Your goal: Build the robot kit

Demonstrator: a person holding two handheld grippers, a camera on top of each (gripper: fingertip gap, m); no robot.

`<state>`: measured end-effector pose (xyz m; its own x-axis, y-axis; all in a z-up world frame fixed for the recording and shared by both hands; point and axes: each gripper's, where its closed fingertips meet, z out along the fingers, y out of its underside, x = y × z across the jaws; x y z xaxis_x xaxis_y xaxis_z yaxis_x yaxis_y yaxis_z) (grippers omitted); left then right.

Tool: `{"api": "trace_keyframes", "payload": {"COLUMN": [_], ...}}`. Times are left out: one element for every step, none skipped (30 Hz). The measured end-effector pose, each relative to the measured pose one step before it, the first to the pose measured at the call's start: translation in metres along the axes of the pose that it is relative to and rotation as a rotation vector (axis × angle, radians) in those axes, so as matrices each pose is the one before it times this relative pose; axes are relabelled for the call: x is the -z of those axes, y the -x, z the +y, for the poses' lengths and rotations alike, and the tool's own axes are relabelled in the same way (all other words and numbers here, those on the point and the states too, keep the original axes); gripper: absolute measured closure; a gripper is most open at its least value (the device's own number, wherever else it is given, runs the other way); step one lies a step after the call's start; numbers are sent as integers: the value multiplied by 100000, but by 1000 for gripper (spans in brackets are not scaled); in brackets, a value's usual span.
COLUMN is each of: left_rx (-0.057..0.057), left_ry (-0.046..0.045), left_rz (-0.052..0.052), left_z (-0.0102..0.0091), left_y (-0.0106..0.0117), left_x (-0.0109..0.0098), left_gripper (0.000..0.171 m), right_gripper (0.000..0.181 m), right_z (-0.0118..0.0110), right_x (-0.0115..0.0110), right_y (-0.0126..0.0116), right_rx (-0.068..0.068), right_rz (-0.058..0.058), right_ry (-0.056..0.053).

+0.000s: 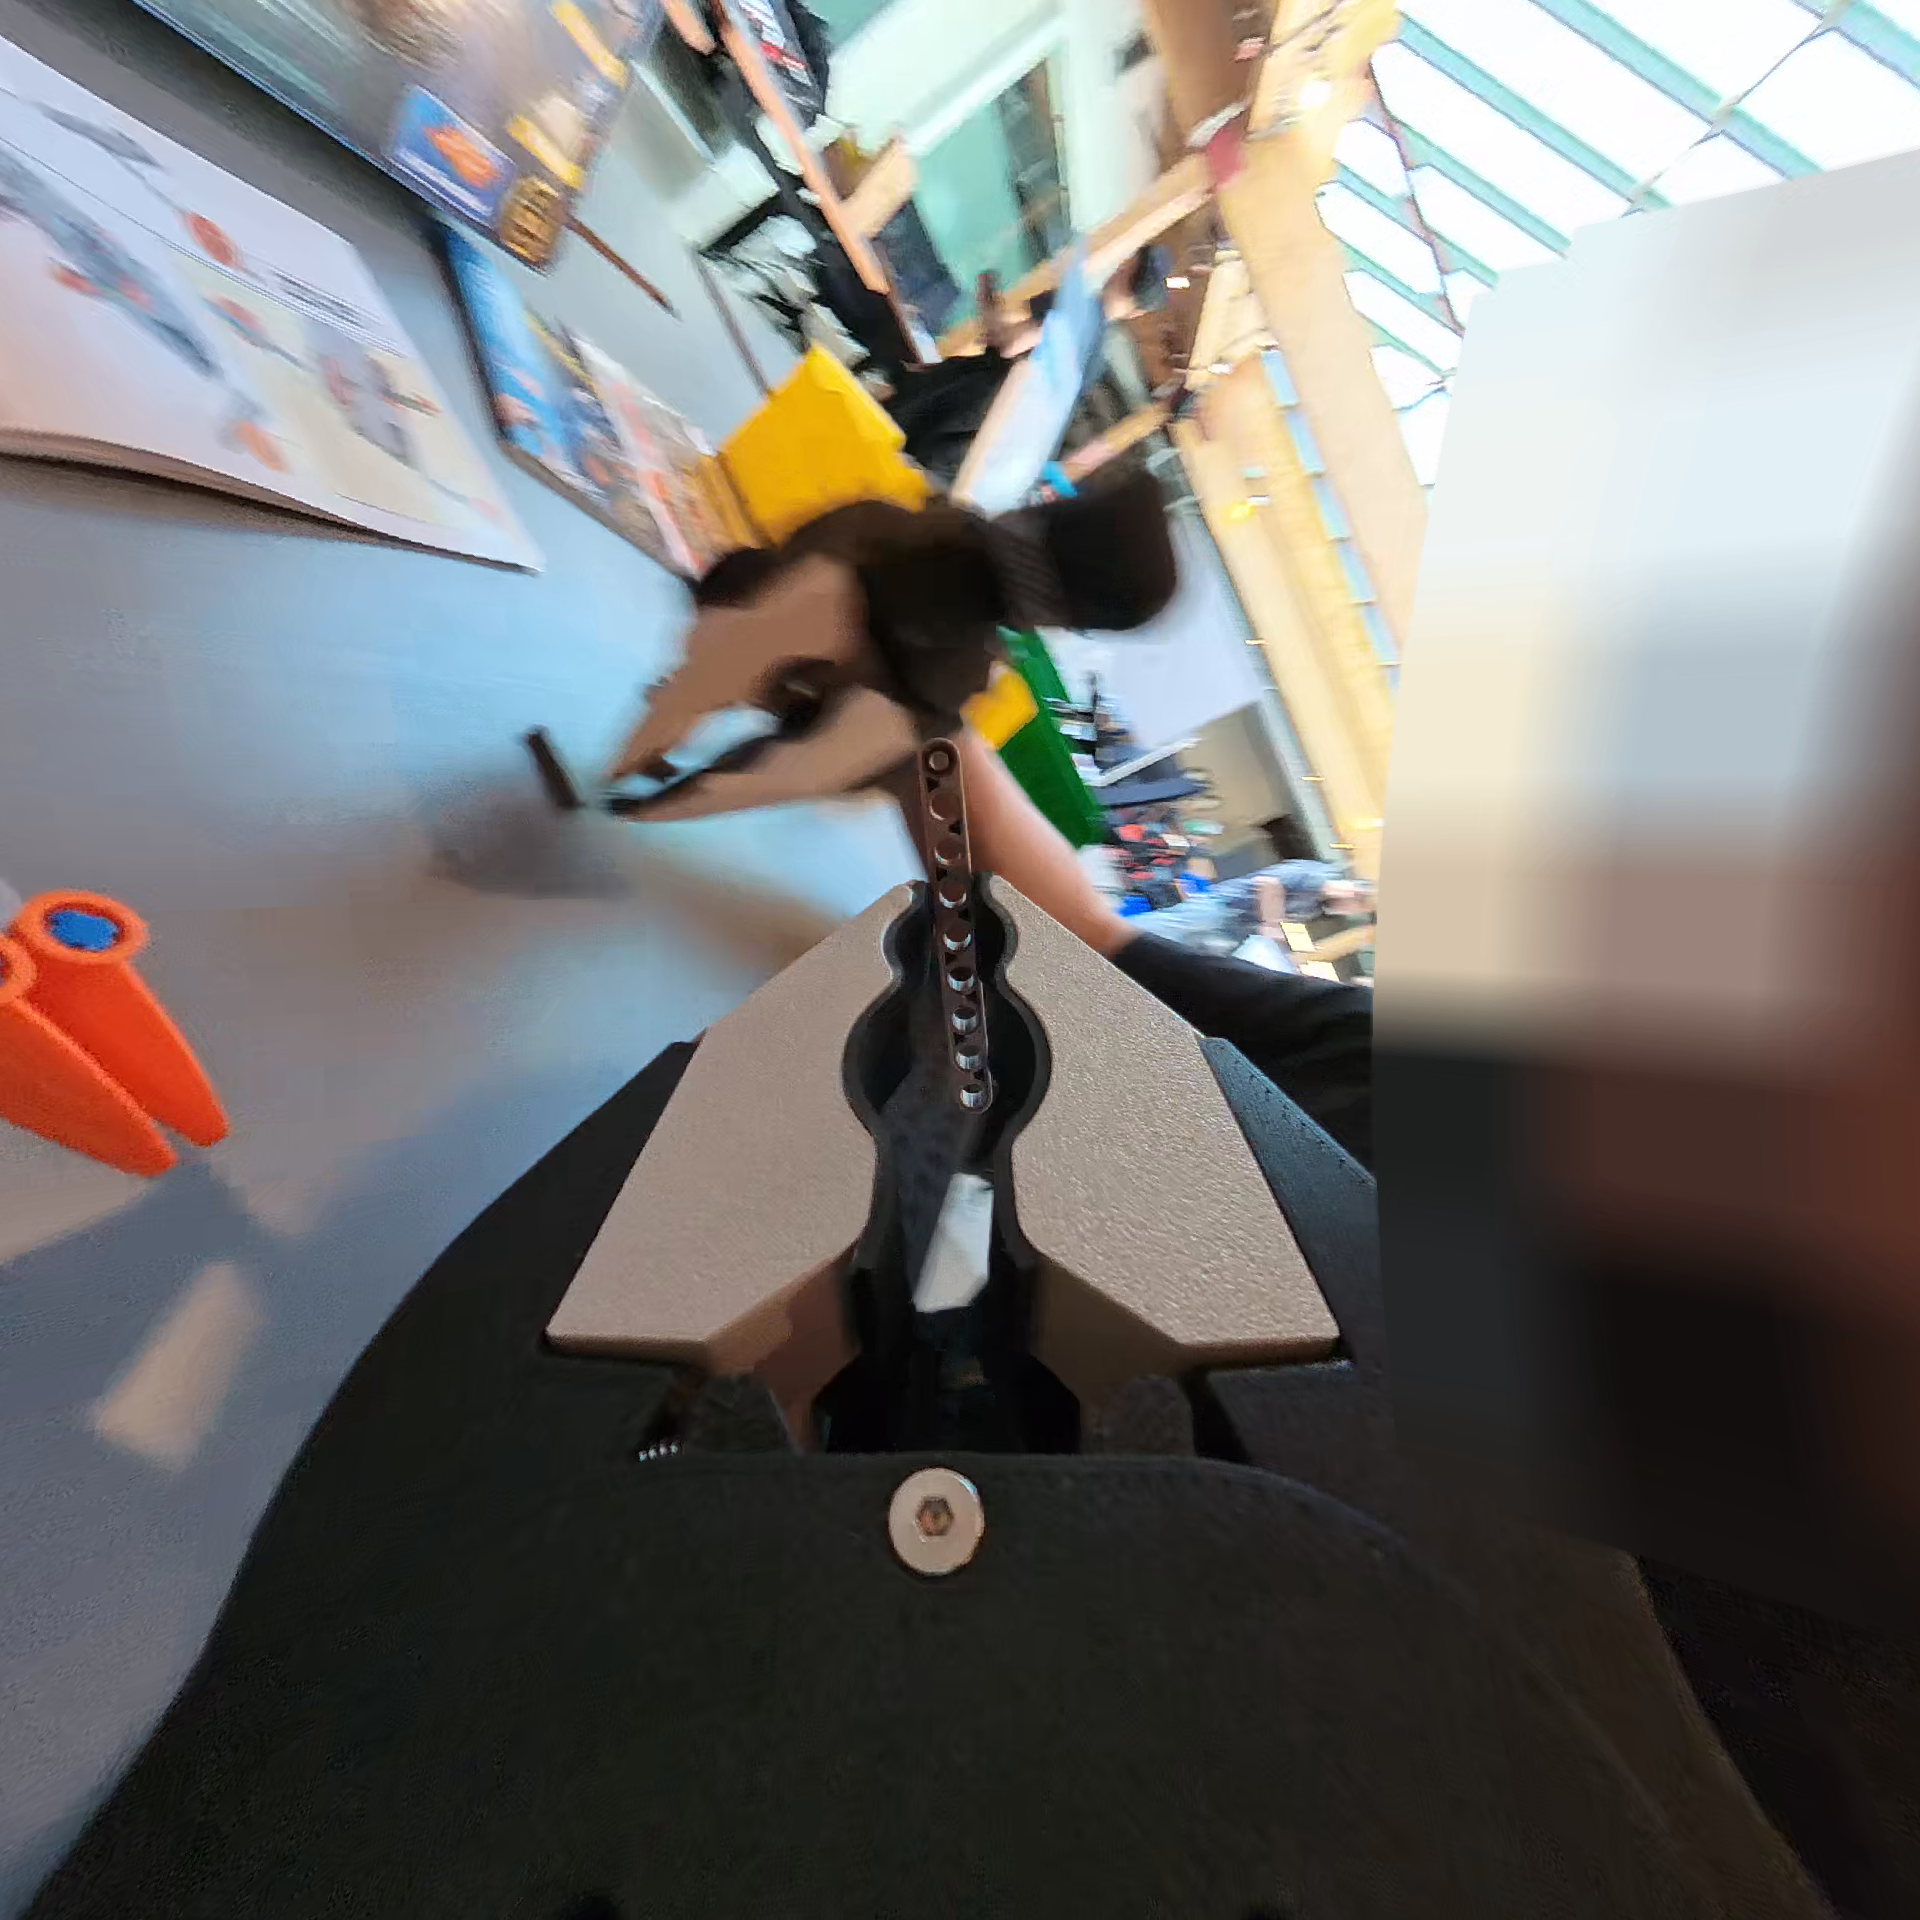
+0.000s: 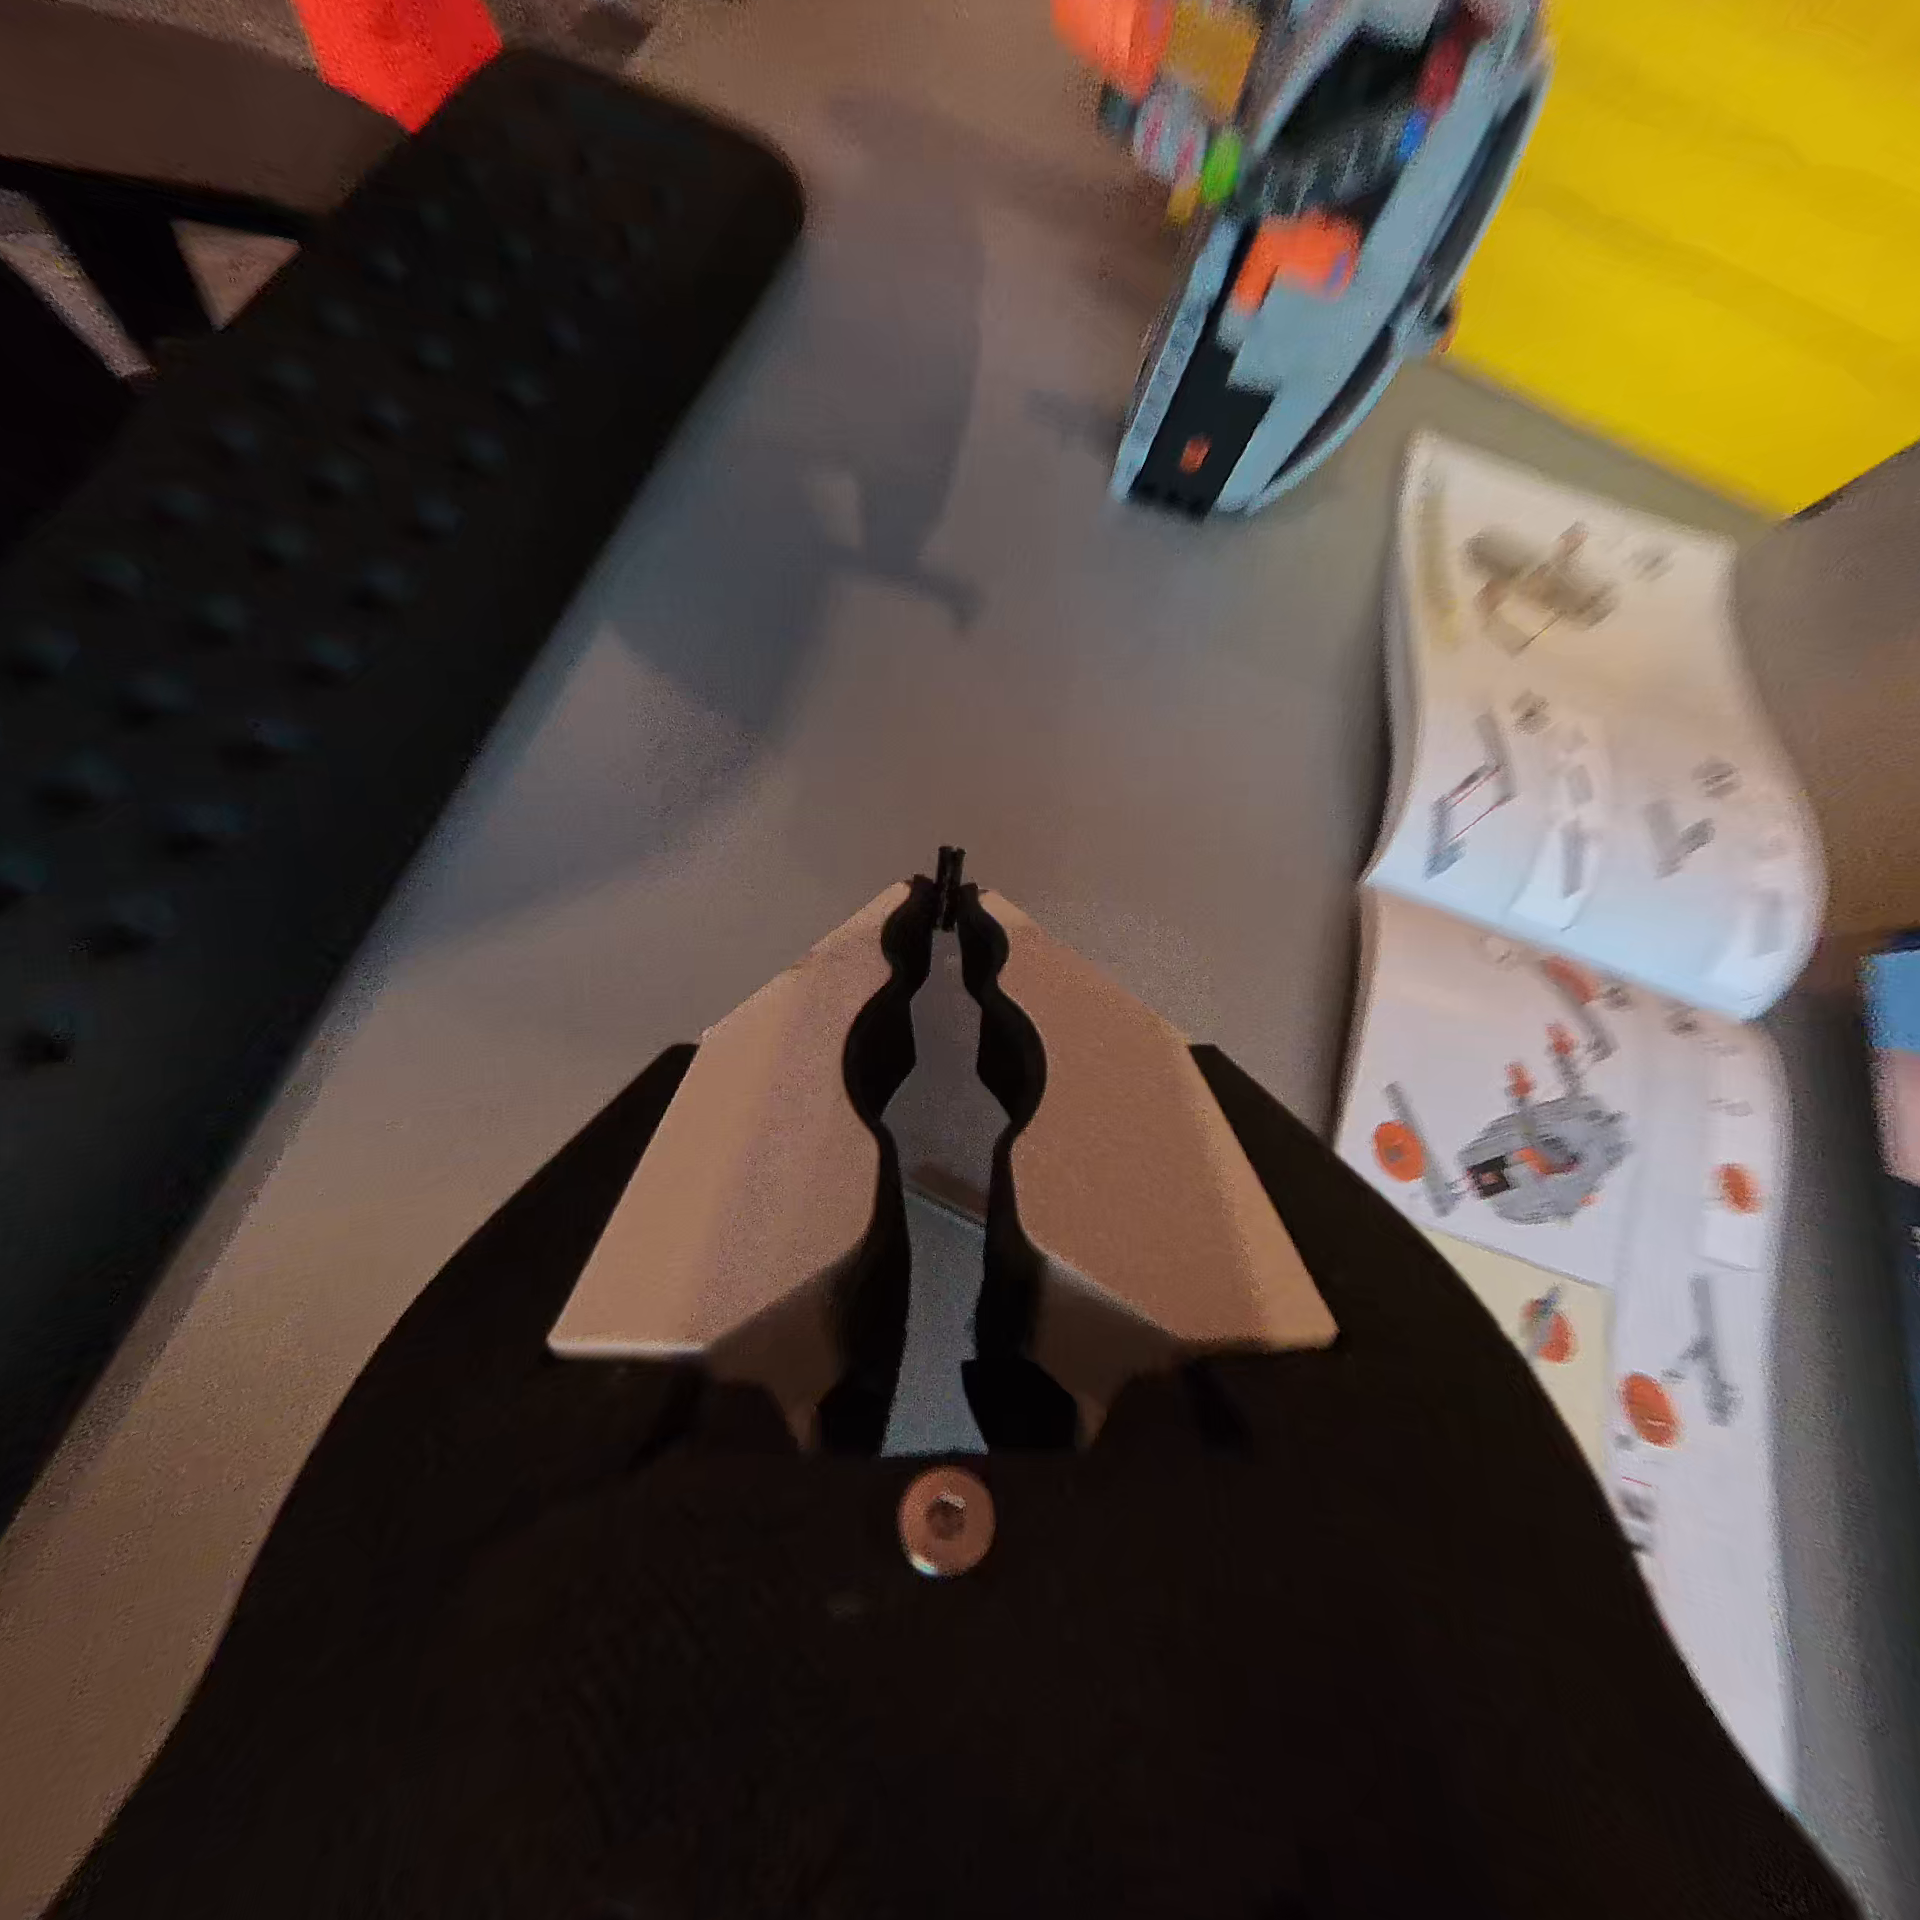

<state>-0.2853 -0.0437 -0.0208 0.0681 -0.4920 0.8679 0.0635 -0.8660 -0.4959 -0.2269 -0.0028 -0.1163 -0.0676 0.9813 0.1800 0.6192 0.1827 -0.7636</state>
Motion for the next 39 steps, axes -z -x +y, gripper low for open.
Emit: {"api": "trace_keyframes", "payload": {"left_rx": [-2374, -1731, -552, 858, 1958, 2283, 1731, 868, 134, -123, 235, 847, 917, 764, 526, 402, 126, 6, 67, 171, 145, 209, 197, 216, 180, 94, -20, -28, 49, 307, 238, -194, -498, -247, 105, 441, 415, -92, -343], "left_ry": [-698, -1119, -1101, -789, -722, -810, -1029, -1207, -1352, -1346, -1004, -615, -504, -154, -33, 366, 358, -273, -407, 61, -68, -193, -274, -497, -292, -102, -591, -883, -651, -760, -608, -300, -986, -1300, -1102, -886, -968, -1048, -787], "left_rz": [-2933, -1956, -432, 1178, 1920, 2158, 2055, 1146, 291, 312, 1130, 1091, 774, 553, 369, 100, 224, 350, 549, 630, 443, 80, 196, 137, 253, 106, -63, 113, 505, 583, 226, 205, 338, 310, 443, 676, 543, 121, -207], "left_z": [80, 30, 64, 116, 137, 115, 86, 39, -6, -39, -24, 18, 28, 54, 70, 89, 67, -9, -36, 13, 11, 19, 16, -10, 23, 43, -33, -71, -46, -57, -31, 5, -70, -96, -80, -47, -58, -77, -30], "left_y": [442, 363, 231, 87, 67, 45, -1, 54, 123, 64, -67, -59, -13, 13, 25, 37, -27, -74, -115, -110, -68, -5, -2, 8, -5, 5, 28, -2, -51, -71, -15, -15, -56, -63, -43, -62, -33, 0, 29], "left_x": [-220, -239, -277, -315, -319, -285, -229, -159, -83, -53, -72, -96, -108, -137, -149, -149, -165, -126, -117, -117, -113, -85, -88, -62, -67, -66, -20, -9, -44, -50, -58, -82, -65, -50, -44, -55, -48, -9, -11], "left_gripper": [166, 166, 166, 166, 166, 166, 166, 166, 166, 166, 166, 166, 166, 166, 166, 166, 166, 166, 166, 166, 166, 166, 166, 166, 166, 166, 166, 166, 166, 166, 166, 166, 166, 166, 166, 166, 166, 166, 166], "right_gripper": [178, 179, 179, 179, 179, 179, 179, 179, 179, 179, 179, 179, 179, 179, 178, 178, 178, 178, 178, 178, 178, 179, 179, 179, 179, 179, 179, 179, 179, 179, 179, 179, 179, 179, 179, 179, 179, 180, 179], "right_z": [-1182, -1210, -1172, -1103, -912, -666, -397, -272, -234, -206, -185, -110, -121, -148, -242, -347, -346, -153, 64, 196, 40, -213, -60, 49, 69, 26, 56, 62, -133, -92, 27, 107, -40, -80, -16, -24, -40, 57, 82], "right_x": [449, 388, 294, 219, 183, 116, 108, 85, 111, 146, 127, 110, 40, 5, 37, 87, 87, 46, 10, -20, 1, 45, 12, -10, -12, 15, 13, 8, 82, 81, 20, -6, 39, 46, 18, 8, 9, -43, -51], "right_y": [203, 306, 240, 83, 37, -15, -149, 98, 48, -61, -135, -230, -63, 7, -68, 217, 160, -33, -102, -166, -82, 43, -147, -141, -50, -17, 29, 34, 2, -64, -32, -87, -89, -14, -2, -25, -65, 73, 58], "right_rx": [3762, 2789, 1357, 311, -58, -274, -517, 386, 739, 1568, 1048, -47, -846, -1507, -1257, -649, -985, -434, 524, 836, 1250, 1407, 625, 589, 887, 1094, 1335, 845, 403, 78, 240, 282, 1023, 1352, 1515, 1663, 1769, 1890, 1391], "right_rz": [7127, 5789, 5345, 5728, 5409, 4985, 5307, 3402, 3404, 3617, 3356, 2994, 1123, 222, 504, -1312, -983, 393, 1082, 1601, 1248, 578, 1857, 1653, 1111, 794, 370, 130, 261, 512, 228, 722, 967, 711, 729, 1086, 1403, 341, 335], "right_ry": [-2793, -2521, -2290, -2290, -1845, -1265, -90, -103, -407, -774, -811, -704, -961, -1002, -1345, -1951, -1891, -622, 713, 1543, 334, -1709, -489, 513, 783, 618, 711, 826, -548, -214, 589, 1086, 11, -236, 329, 355, 247, 824, 825]}}
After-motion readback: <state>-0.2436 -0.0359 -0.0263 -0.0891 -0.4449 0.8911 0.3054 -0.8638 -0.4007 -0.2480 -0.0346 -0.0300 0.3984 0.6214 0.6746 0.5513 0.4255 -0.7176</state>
